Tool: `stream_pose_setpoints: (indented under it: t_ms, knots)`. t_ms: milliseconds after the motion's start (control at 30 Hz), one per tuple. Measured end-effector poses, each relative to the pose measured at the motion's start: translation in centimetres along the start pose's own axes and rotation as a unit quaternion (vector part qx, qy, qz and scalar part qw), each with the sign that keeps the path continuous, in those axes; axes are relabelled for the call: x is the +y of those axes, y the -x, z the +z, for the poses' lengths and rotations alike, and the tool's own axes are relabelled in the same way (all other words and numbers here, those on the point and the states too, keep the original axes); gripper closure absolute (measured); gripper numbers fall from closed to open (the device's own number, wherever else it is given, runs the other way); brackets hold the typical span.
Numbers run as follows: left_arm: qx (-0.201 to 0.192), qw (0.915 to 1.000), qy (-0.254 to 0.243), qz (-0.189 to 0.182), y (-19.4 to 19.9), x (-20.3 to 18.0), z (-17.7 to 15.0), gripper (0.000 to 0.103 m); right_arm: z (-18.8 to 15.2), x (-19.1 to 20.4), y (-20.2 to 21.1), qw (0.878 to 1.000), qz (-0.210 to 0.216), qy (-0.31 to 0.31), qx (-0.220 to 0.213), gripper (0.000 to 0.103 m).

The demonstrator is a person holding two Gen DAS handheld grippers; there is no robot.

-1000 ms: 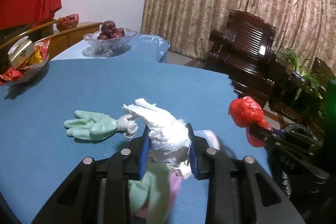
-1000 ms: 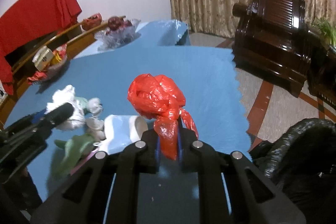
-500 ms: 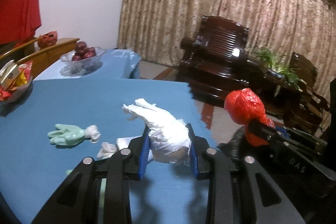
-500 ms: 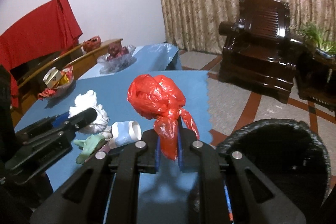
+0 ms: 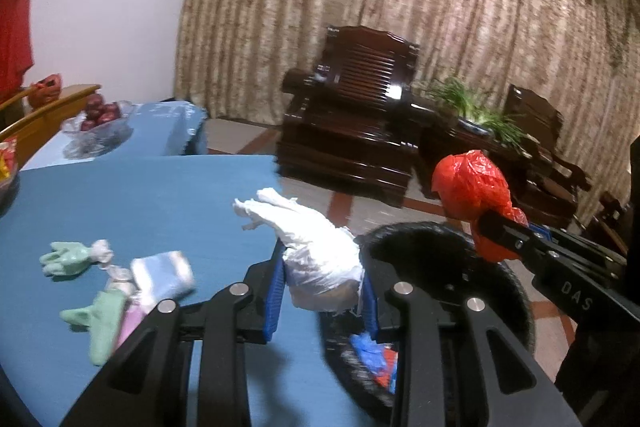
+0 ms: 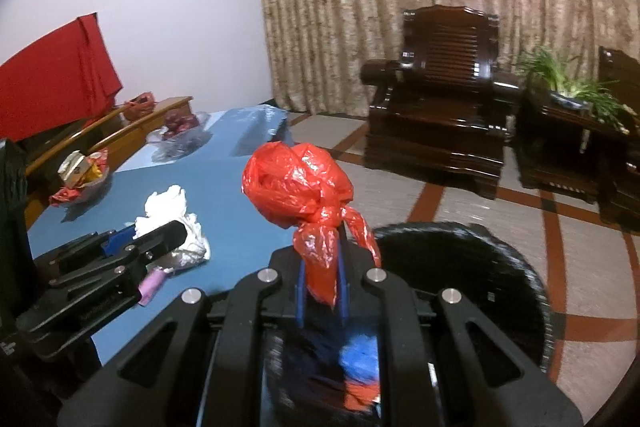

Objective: Collect trash
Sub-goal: 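Carry the tissue in the left tool and red bag in the right tool over the bin, then open both tools over the black bin to drop tissue and red bag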

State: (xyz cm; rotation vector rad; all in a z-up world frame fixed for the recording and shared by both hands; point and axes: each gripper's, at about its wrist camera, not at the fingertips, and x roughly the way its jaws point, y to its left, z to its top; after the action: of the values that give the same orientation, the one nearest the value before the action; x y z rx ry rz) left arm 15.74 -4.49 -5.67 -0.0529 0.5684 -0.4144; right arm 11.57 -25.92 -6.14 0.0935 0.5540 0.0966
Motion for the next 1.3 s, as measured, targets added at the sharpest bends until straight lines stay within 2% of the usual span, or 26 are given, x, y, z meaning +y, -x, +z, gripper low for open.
stream_pose_setpoints:
  t_ms: [267,567,633,700,733,767,800,867,933,1000,1033,1300]
  knots:
    - [0.021,0.9984,-0.025,-0.047,-2.6,-4.8,-1.2,0.07,-3.0,-5.5,1.3,0.998,-0.052,-0.024,0.021,0.092]
    - [0.046,0.9935,-0.054,-0.089,-6.4,-9.3,-2.1,0.069,-5.6,-9.8,0.7,0.995,-0.087,-0.037,0.045,0.092]
    - [0.049,0.9919,-0.059,-0.101,-7.1,-9.9,-2.3,0.064,-6.1,-10.5,0.3,0.994,-0.09,-0.037,0.051,0.089]
    - [0.053,0.9903,-0.063,-0.112,-7.7,-10.4,-2.6,0.052,-6.7,-11.2,-0.1,0.993,-0.099,-0.037,0.058,0.087]
    - [0.056,0.9897,-0.065,-0.114,-7.9,-10.6,-2.7,0.048,-6.9,-11.5,-0.3,0.992,-0.102,-0.038,0.063,0.079]
    - [0.058,0.9893,-0.066,-0.116,-8.0,-10.7,-2.8,0.039,-7.3,-12.0,-0.5,0.991,-0.107,-0.041,0.066,0.069]
    - [0.058,0.9893,-0.066,-0.116,-8.0,-10.7,-3.0,0.032,-7.4,-12.2,-0.5,0.991,-0.111,-0.043,0.066,0.064]
    - [0.053,0.9894,-0.069,-0.115,-7.9,-10.8,-3.1,0.027,-7.9,-12.7,-0.5,0.99,-0.117,-0.049,0.065,0.043]
    - [0.049,0.9898,-0.072,-0.113,-7.6,-10.6,-3.0,0.021,-8.2,-13.1,-0.3,0.989,-0.125,-0.056,0.058,0.028]
    - [0.045,0.9903,-0.072,-0.11,-7.3,-10.2,-2.8,0.014,-8.2,-13.3,-0.1,0.989,-0.127,-0.061,0.052,0.02]
    - [0.043,0.9907,-0.069,-0.109,-7.1,-9.9,-2.7,0.012,-8.3,-13.4,0.0,0.989,-0.126,-0.063,0.049,0.012]
    - [0.024,0.9964,-0.038,-0.072,-4.8,-6.7,-1.9,0.006,-6.8,-11.0,1.0,0.993,-0.101,-0.053,0.031,0.007]
